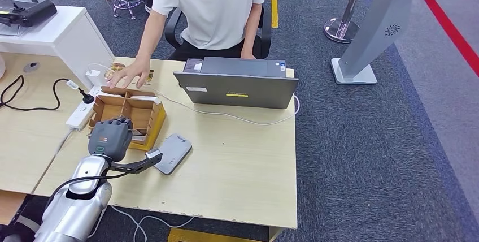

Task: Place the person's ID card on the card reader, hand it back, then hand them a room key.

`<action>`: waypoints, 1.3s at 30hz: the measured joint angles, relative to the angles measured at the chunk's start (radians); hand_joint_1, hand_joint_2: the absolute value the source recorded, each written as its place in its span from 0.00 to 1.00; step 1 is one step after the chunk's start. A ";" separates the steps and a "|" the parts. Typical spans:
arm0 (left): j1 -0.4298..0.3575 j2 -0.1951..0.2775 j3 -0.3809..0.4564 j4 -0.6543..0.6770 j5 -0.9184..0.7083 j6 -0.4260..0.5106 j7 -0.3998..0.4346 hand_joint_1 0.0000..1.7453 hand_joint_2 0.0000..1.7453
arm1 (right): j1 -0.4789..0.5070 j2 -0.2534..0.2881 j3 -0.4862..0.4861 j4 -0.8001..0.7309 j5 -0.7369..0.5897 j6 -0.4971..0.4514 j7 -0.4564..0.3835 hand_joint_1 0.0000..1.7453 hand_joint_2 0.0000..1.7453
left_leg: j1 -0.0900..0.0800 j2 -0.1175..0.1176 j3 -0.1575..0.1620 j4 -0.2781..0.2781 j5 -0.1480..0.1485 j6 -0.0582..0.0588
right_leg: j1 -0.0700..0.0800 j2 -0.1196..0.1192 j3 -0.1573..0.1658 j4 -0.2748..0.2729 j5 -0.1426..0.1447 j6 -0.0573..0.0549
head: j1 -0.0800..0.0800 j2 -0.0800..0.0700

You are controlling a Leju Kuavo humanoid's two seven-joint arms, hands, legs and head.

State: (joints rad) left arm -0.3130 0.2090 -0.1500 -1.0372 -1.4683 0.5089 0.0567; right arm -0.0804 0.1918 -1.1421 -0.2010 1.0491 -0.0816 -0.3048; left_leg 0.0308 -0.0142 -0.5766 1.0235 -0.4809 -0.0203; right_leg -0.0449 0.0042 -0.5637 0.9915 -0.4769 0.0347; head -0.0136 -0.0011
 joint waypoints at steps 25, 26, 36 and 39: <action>-0.073 0.023 -0.142 -0.648 0.204 -0.163 -0.050 1.00 1.00 | 0.003 0.001 -0.006 0.000 -0.012 -0.016 -0.006 0.00 0.00 | 0.000 0.000 0.000 0.000 0.001 -0.001 | 0.000 0.000 0.000 0.001 0.000 0.000 | 0.000 0.000; -0.093 0.026 -0.142 -0.649 0.201 -0.162 -0.048 1.00 1.00 | 0.002 0.001 -0.006 0.000 -0.009 -0.016 -0.004 0.00 0.00 | 0.000 0.000 0.000 0.000 0.001 -0.001 | 0.000 0.000 0.000 0.001 0.001 0.000 | 0.000 0.000; -0.179 0.047 -0.142 -0.616 0.154 -0.083 -0.056 1.00 1.00 | 0.001 0.001 0.001 0.000 0.022 -0.003 0.002 0.00 0.00 | 0.000 0.000 0.000 0.000 0.001 -0.002 | 0.000 0.000 -0.001 0.001 0.001 0.000 | 0.000 0.000; -0.268 0.071 -0.132 -0.457 0.162 -0.043 -0.077 1.00 1.00 | -0.001 0.001 0.008 0.001 0.030 0.004 0.008 0.00 0.00 | 0.000 0.000 0.000 0.000 0.002 -0.002 | 0.000 -0.001 0.000 0.002 0.001 -0.001 | 0.001 0.000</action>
State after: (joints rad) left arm -0.5810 0.2801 -0.2822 -1.4946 -1.3061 0.4655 -0.0206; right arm -0.0819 0.1926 -1.1346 -0.2004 1.0789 -0.0772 -0.2964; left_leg 0.0309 -0.0147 -0.5766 1.0236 -0.4791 -0.0223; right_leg -0.0448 0.0036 -0.5642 0.9936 -0.4757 0.0339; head -0.0128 -0.0011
